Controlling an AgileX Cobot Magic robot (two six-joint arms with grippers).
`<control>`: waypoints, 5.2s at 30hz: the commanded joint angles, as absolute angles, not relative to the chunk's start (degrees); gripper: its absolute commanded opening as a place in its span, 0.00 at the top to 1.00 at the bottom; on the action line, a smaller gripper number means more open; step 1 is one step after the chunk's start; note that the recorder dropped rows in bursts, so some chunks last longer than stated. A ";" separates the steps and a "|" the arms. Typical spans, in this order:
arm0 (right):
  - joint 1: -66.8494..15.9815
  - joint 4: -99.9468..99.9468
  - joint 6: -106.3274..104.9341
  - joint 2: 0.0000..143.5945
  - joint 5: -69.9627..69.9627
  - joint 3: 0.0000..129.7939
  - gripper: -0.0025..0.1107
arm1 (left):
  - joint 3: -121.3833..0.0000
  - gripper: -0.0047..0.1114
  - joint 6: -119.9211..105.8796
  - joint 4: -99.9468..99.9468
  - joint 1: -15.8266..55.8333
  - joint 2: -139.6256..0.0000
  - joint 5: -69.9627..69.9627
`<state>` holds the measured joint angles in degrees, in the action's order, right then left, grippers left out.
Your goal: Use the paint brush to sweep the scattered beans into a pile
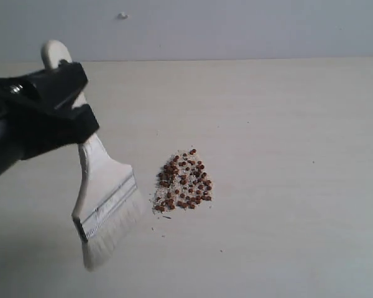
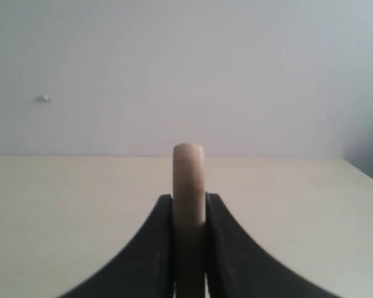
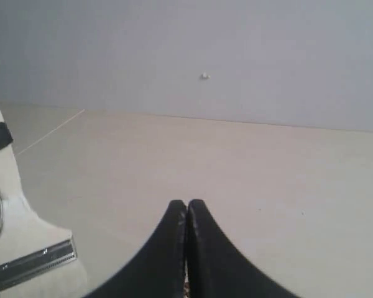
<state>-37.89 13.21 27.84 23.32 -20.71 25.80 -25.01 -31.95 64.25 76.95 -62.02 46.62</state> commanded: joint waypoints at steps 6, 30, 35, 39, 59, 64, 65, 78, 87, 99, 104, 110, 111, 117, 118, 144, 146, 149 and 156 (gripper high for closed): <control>-38.01 13.29 27.77 23.20 -20.01 25.57 0.98 | -24.87 0.96 -31.28 62.97 77.40 -62.05 40.26; -38.01 13.29 27.77 23.20 -20.01 25.57 0.98 | -26.95 0.96 -12.78 58.56 77.40 -70.35 54.62; -38.01 13.29 27.77 23.20 -20.01 25.57 0.98 | -34.86 0.96 -13.49 66.45 77.74 -81.43 60.50; -38.01 13.29 27.77 23.20 -20.01 25.57 0.98 | -40.92 0.96 -13.75 93.13 82.80 -88.70 69.96; -38.01 13.29 27.77 23.20 -20.01 25.57 0.98 | -42.20 0.96 -13.17 69.24 83.36 -90.54 62.56; -38.01 13.29 27.77 23.20 -20.01 25.57 0.98 | -42.20 0.96 -5.47 87.69 81.03 -90.54 60.85; -38.01 13.29 27.77 23.20 -20.01 25.57 0.98 | -42.20 0.96 -5.47 90.04 80.41 -90.54 60.75; -38.01 13.25 27.77 23.10 -19.90 25.57 0.98 | -45.40 0.96 -18.56 99.01 83.10 -95.31 69.96; -38.01 13.25 27.77 23.10 -20.02 25.57 0.98 | -54.02 0.96 -28.17 99.95 82.87 -102.96 69.96; -38.01 13.25 27.77 23.10 -20.02 25.57 0.98 | -60.81 0.96 -44.20 99.95 82.23 -98.09 69.96; -38.01 13.25 27.77 23.10 -20.02 25.57 0.98 | -60.81 0.96 -52.85 98.94 81.08 -98.00 69.96; -38.01 13.25 27.77 23.10 -20.02 25.57 0.98 | -58.77 0.96 -60.03 97.90 78.86 -98.00 69.96; -38.01 13.25 27.77 23.10 -20.02 25.57 0.98 | -58.04 0.96 -60.03 97.90 78.69 -98.00 69.96; -38.01 13.25 27.77 23.10 -20.02 25.57 0.98 | -53.82 0.96 -56.46 92.71 77.63 -98.52 69.96; -38.01 13.25 27.77 23.10 -20.02 25.57 0.98 | -53.29 0.96 -55.73 91.83 77.63 -99.06 69.96; -38.01 13.25 27.77 23.10 -19.44 25.57 0.98 | -51.97 0.96 -20.78 83.27 76.57 -109.64 69.96; -38.01 13.25 27.77 23.10 -18.79 25.57 0.98 | -51.97 0.96 -21.00 84.53 76.47 -109.64 69.96; -38.01 13.25 27.77 23.10 -19.06 25.57 0.98 | -51.97 0.96 -21.94 84.76 76.47 -109.64 69.96; -38.01 13.25 27.77 23.10 -19.06 25.57 0.98 | -51.97 0.96 -25.20 84.86 76.47 -107.07 69.96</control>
<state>-37.89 13.21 27.84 23.32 -19.99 25.80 -52.24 -23.39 84.73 76.63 -108.75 69.77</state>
